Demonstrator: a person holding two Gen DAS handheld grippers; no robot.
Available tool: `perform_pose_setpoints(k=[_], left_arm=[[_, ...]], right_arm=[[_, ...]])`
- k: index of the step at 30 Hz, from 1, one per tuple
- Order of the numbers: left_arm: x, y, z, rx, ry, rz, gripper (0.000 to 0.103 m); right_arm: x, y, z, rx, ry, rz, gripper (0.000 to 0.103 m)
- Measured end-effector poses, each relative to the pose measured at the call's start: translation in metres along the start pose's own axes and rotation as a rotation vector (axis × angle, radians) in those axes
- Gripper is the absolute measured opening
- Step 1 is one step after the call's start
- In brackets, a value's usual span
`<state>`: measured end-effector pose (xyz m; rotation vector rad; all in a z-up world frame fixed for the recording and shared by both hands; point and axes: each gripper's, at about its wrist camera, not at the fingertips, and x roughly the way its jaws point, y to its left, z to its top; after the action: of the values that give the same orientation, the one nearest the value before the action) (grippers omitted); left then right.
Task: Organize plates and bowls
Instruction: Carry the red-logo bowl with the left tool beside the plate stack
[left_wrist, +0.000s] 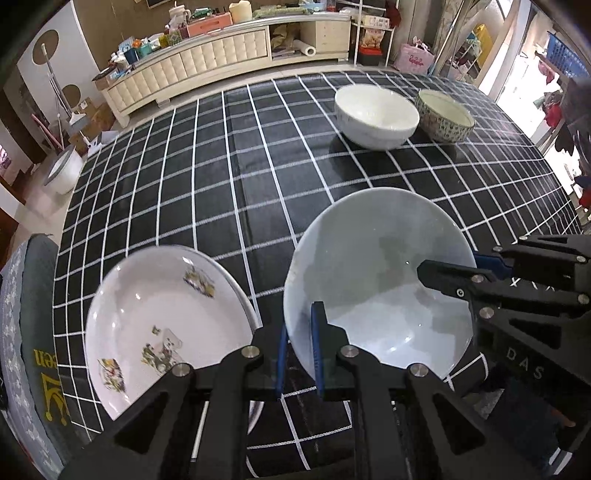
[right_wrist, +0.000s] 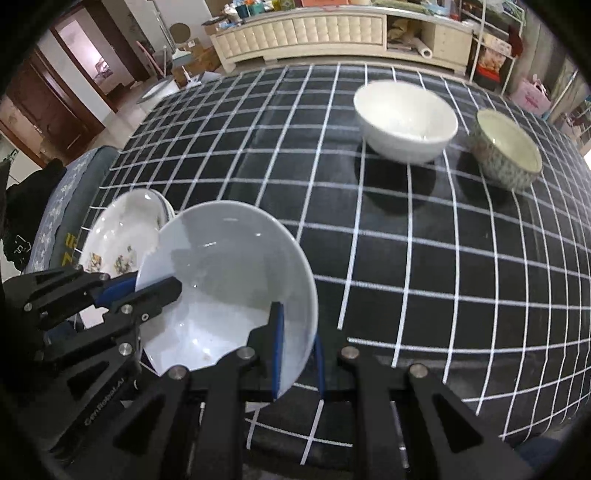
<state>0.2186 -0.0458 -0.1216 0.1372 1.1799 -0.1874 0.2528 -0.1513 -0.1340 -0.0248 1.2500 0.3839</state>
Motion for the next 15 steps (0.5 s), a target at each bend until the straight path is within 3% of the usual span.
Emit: perform_pose_setpoints(k=[15], left_arm=[[0.03,-0.007,-0.005,0.026,0.064,-0.013,0.01]], right_arm=[[0.026,-0.011,-0.009,0.043,0.055,-0.001,0.018]])
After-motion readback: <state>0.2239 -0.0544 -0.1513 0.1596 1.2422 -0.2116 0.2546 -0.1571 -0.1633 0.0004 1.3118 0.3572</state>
